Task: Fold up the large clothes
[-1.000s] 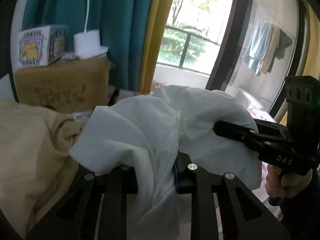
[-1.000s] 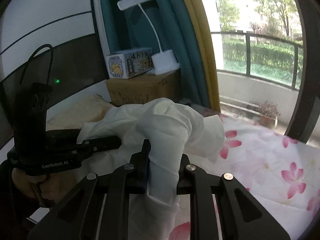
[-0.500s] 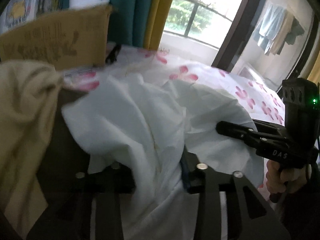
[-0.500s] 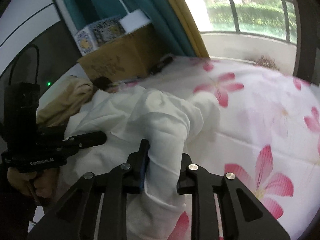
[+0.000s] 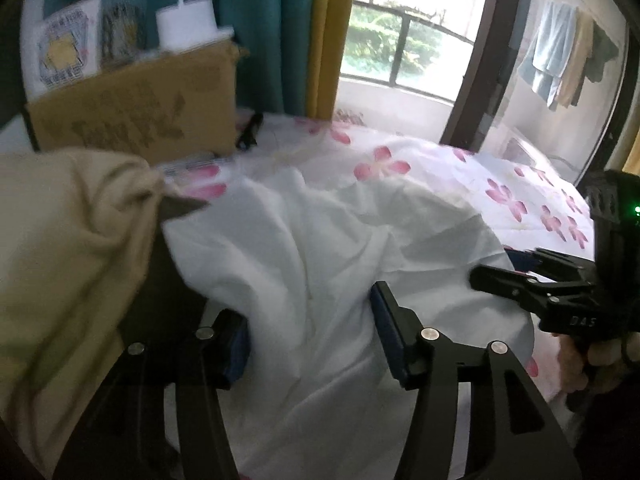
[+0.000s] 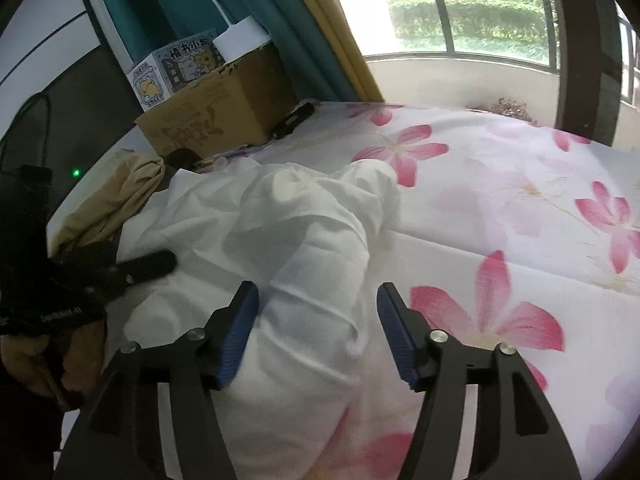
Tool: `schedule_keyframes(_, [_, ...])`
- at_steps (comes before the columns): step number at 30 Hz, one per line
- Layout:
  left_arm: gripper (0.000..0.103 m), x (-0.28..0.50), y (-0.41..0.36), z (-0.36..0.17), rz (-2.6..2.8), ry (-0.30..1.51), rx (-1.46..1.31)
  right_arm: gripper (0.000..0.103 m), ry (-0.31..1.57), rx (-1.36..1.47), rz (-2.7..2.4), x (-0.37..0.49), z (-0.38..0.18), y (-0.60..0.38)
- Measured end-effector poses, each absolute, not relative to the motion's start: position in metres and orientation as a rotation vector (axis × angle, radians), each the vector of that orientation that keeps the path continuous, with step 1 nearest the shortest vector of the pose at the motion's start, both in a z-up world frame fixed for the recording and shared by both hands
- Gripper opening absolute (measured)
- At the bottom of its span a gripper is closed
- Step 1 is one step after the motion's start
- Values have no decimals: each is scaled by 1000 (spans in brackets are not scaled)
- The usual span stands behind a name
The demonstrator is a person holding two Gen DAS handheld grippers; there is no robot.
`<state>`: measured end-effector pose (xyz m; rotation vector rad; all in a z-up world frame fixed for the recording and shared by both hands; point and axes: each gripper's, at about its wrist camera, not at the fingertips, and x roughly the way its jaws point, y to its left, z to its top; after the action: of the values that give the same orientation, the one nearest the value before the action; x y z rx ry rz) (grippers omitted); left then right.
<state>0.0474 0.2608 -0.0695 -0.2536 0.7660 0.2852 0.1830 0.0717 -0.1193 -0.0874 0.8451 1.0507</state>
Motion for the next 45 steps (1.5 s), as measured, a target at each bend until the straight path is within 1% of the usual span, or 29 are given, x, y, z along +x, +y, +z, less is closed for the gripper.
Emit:
schedule_keyframes(3, [58, 41, 256, -55, 328, 731, -236, 68, 841, -85, 1023, 183, -115, 57])
schedule_keyframes(5, [58, 34, 249, -44, 365, 691, -209, 76, 835, -80, 992, 183, -113, 40])
schedule_keyframes(8, [58, 25, 240, -33, 407, 641, -194, 80, 833, -83, 960, 182, -109, 23])
schedule_keyframes(11, [58, 20, 229, -24, 421, 601, -192, 80, 815, -100, 905, 180, -105, 3])
schedule_keyframes(25, [58, 28, 144, -14, 317, 584, -153, 81, 791, -37, 723, 176, -93, -91])
schedule_keyframes(36, [58, 39, 77, -4, 202, 550, -150, 81, 729, 3, 620, 165, -75, -156])
schedule_keyframes(40, [62, 37, 56, 5, 168, 514, -117, 81, 693, 7, 589, 160, -65, -174])
schedule_keyframes(45, [63, 30, 39, 16, 156, 461, -85, 82, 633, 2, 551, 151, -49, -193])
